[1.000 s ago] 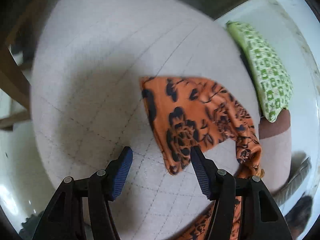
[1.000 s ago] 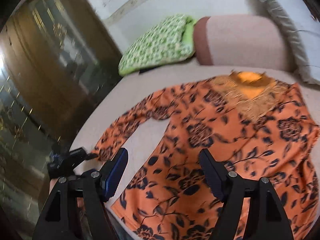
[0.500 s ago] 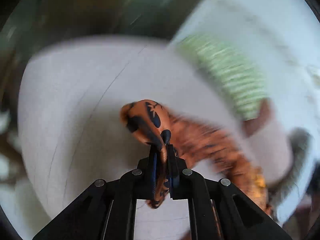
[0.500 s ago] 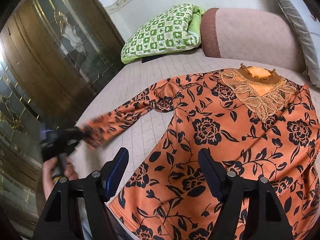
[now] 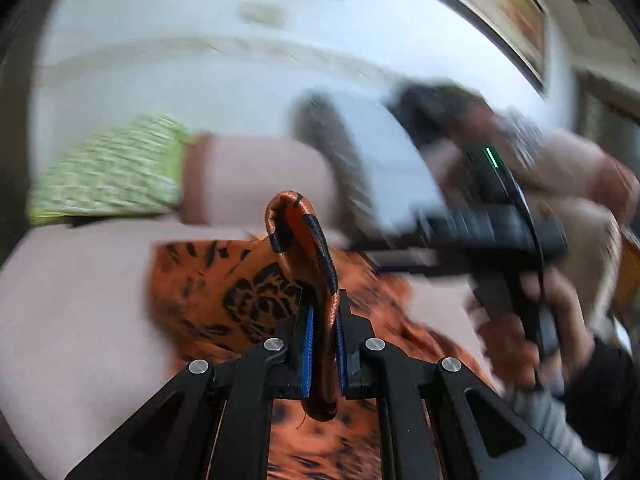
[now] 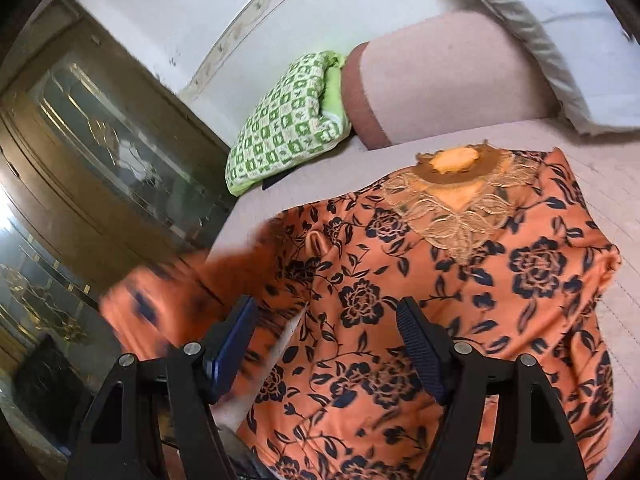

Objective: Fold small clothes

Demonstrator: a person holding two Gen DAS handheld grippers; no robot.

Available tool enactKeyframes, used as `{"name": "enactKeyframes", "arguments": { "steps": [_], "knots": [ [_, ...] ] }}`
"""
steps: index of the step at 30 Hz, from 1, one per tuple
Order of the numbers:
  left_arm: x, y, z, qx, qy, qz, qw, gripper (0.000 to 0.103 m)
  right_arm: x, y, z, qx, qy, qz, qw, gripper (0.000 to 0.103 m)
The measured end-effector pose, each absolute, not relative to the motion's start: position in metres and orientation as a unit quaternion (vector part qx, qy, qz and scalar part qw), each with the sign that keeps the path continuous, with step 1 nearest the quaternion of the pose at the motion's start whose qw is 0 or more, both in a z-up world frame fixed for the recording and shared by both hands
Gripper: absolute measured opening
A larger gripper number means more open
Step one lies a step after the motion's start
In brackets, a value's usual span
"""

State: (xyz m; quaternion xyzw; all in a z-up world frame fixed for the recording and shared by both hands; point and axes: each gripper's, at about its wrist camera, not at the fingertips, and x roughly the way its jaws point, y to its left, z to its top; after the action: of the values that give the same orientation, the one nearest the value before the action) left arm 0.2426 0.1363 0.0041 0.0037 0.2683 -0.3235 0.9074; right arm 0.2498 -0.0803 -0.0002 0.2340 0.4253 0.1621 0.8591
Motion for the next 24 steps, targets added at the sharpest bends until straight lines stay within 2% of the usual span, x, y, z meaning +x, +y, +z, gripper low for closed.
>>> {"name": "enactKeyframes", "arguments": {
  "steps": [3, 8, 10, 12, 14, 15, 20, 23, 24],
  "knots": [
    [0.243, 0.099, -0.023, 0.057, 0.311, -0.36, 0.878, 0.008, 0.246, -0.109, -0.019, 0.27, 0.44, 0.179, 0.837, 0.075],
    [0.253, 0.057, -0.078, 0.119, 0.405, -0.361, 0.832, 0.01, 0.23, -0.153, -0.08, 0.332, 0.468, 0.151, 0.805, 0.075],
    [0.257, 0.046, -0.081, 0.122, 0.428, -0.407, 0.798, 0.01, 0.22, -0.166, -0.105, 0.349, 0.479, 0.137, 0.794, 0.075],
    [0.259, 0.06, -0.066, 0.079, 0.419, -0.443, 0.788, 0.017, 0.211, -0.174, -0.125, 0.365, 0.486, 0.131, 0.783, 0.075],
    [0.284, 0.076, -0.052, 0.037, 0.402, -0.455, 0.793, 0.054, 0.204, -0.175, -0.135, 0.366, 0.494, 0.131, 0.777, 0.075],
    [0.288, 0.094, -0.045, 0.012, 0.388, -0.446, 0.806, 0.061, 0.202, -0.173, -0.137, 0.367, 0.494, 0.135, 0.777, 0.075],
    [0.313, 0.189, -0.043, -0.152, 0.395, -0.353, 0.834, 0.062, 0.196, -0.154, -0.139, 0.363, 0.494, 0.158, 0.774, 0.071],
    [0.328, 0.225, -0.062, -0.225, 0.42, -0.272, 0.836, 0.062, 0.199, -0.136, -0.141, 0.283, 0.536, 0.098, 0.79, 0.065],
    [0.329, 0.229, -0.07, -0.239, 0.429, -0.255, 0.833, 0.062, 0.203, -0.13, -0.145, 0.252, 0.552, 0.075, 0.792, 0.052]
  ]
}}
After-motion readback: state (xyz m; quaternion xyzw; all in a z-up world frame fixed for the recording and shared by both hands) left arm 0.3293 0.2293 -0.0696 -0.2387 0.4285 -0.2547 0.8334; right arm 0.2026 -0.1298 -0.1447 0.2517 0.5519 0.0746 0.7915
